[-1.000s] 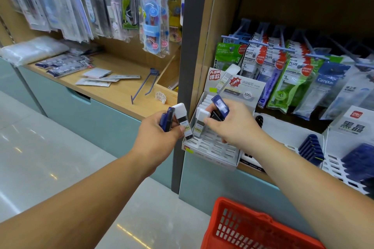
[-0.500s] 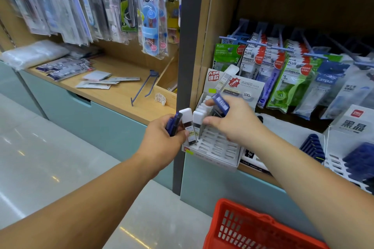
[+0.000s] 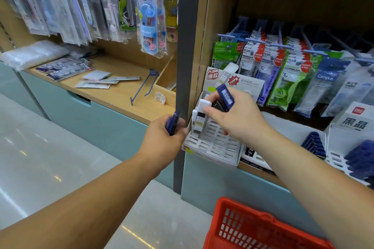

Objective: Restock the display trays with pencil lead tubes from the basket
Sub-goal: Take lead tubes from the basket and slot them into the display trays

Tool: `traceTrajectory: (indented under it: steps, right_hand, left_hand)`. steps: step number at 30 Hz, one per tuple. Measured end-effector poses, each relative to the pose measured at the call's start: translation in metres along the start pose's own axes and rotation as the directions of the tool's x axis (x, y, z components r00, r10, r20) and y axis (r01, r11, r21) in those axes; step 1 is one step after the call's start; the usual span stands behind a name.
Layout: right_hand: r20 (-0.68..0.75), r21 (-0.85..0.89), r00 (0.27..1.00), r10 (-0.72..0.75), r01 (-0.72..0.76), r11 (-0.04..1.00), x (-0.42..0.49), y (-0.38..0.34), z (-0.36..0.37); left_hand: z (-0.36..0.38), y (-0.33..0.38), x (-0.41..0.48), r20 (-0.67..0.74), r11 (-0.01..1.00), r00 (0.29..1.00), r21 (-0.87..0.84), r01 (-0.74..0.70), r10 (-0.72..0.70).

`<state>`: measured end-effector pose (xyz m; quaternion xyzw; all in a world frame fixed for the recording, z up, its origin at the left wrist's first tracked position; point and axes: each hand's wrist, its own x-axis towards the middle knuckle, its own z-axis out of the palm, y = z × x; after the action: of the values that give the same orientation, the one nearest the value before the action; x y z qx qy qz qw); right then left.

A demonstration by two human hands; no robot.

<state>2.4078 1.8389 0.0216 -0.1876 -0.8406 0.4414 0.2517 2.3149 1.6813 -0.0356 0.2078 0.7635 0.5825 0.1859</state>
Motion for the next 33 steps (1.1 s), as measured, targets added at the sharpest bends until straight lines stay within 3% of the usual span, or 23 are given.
traceTrajectory:
  steps: [4,9,20,25,29,31,33]
  right_hand:
    - [0.022,0.025,0.999,0.03,-0.03,0.999,-0.007,0.009,0.013]
    - [0.035,0.001,0.999,0.033,-0.033,0.999,-0.004,0.013,0.016]
    - [0.062,-0.072,0.998,0.007,-0.002,0.997,-0.007,0.02,0.025]
    - [0.074,-0.295,0.996,-0.053,0.073,0.953,-0.004,0.024,0.021]
    - [0.135,-0.291,0.991,-0.005,0.045,0.956,-0.004,0.028,0.015]
    - [0.187,-0.457,0.981,-0.055,0.137,0.879,-0.005,0.025,0.009]
    - [0.267,-0.644,0.959,-0.09,0.248,0.724,-0.009,0.021,0.008]
  left_hand:
    - [0.005,-0.018,-0.002,0.09,0.991,0.988,0.06,0.119,-0.124]
    - [0.005,-0.023,0.002,0.084,0.986,0.983,0.032,0.161,-0.163]
    - [0.005,-0.024,0.003,0.086,0.985,0.981,0.022,0.171,-0.172]
    - [0.005,-0.019,0.002,0.045,0.991,0.99,-0.001,0.132,-0.131]
    - [0.005,-0.017,0.0,0.044,0.995,0.994,0.016,0.1,-0.101]
    - [0.004,-0.016,0.0,0.049,0.995,0.994,0.026,0.098,-0.099]
    - [0.003,-0.015,0.001,0.047,0.995,0.994,0.019,0.098,-0.099]
